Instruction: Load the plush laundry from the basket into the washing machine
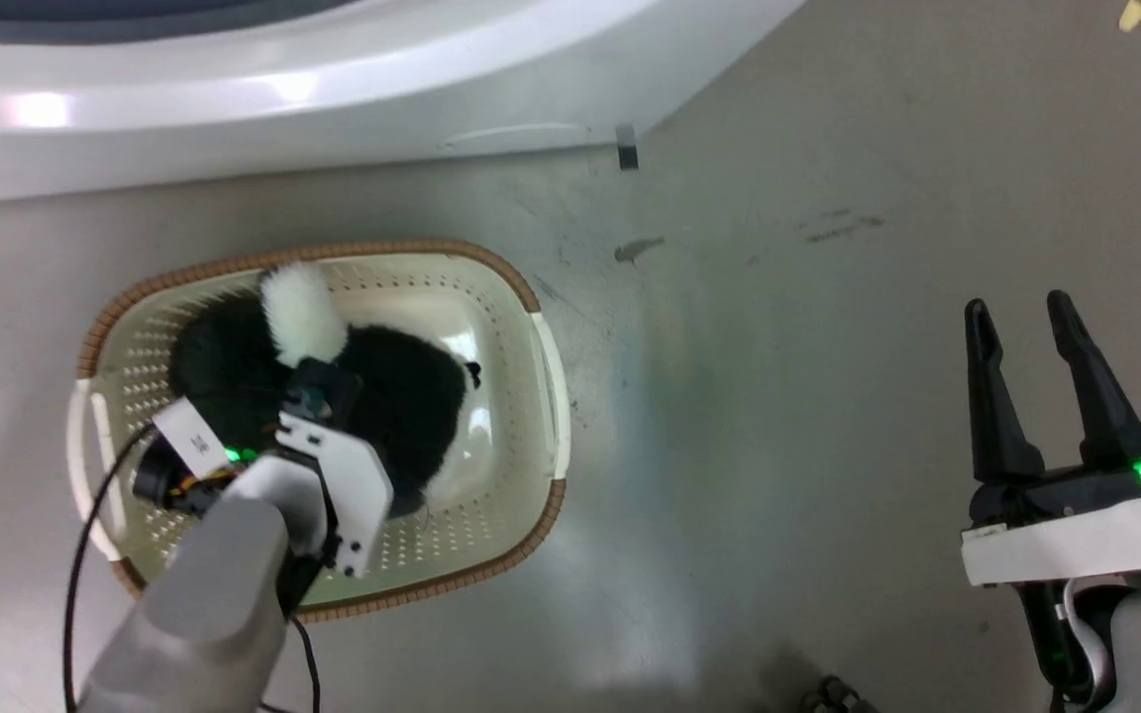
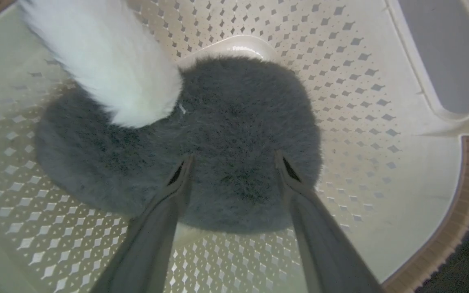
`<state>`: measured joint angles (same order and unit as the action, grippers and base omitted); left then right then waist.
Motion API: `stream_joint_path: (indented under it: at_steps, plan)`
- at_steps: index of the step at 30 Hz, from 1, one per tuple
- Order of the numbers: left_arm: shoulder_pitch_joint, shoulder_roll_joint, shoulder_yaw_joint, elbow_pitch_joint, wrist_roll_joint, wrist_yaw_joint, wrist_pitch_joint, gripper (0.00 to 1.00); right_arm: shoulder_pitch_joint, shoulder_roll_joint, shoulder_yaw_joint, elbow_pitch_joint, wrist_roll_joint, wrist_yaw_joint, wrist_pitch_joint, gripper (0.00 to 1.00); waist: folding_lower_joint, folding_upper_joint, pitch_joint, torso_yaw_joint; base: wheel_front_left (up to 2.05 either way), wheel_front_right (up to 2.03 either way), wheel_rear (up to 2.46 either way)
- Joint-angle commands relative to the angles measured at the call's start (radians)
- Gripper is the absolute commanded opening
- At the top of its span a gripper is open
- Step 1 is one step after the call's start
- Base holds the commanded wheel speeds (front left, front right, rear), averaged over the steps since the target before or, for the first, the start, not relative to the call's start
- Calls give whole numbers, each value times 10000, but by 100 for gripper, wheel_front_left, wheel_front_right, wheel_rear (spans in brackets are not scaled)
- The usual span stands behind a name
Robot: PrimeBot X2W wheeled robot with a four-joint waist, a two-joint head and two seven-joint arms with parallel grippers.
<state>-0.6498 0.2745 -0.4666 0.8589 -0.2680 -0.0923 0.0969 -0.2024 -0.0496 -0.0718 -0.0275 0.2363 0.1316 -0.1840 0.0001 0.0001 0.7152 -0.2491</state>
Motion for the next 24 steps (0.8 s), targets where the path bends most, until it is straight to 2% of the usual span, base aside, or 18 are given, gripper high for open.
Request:
stream_joint_path:
  at_steps: [1,5,16,17,18,24]
  plan:
    - [-447,161,-181,299,-197,-59,120,100,-254,-5,-36,33,133,-7,-118,100,-1,-1,275,-115,0,0,0]
    - [-1106,407,-759,909,-533,-121,433,100,-371,-5,-90,80,482,-7,-243,100,-1,-1,789,-327,0,0,0]
    - [-2213,650,-1747,2223,-1035,-233,1029,100,-456,-6,-229,61,857,-8,-472,100,-1,-1,1790,-660,0,0,0]
    - [-2285,654,-1829,2340,-1097,-243,1079,95,-487,-6,-237,69,888,-8,-492,100,-1,-1,1873,-685,0,0,0]
    - [-2336,645,-1905,2417,-1198,-253,1091,0,-525,-6,-237,80,919,-8,-513,100,-1,-1,1949,-715,0,0,0]
    - [-2662,960,-2320,2989,-1703,-315,952,0,-871,-6,-204,120,1139,-9,-638,100,-1,-1,2252,-947,0,0,0]
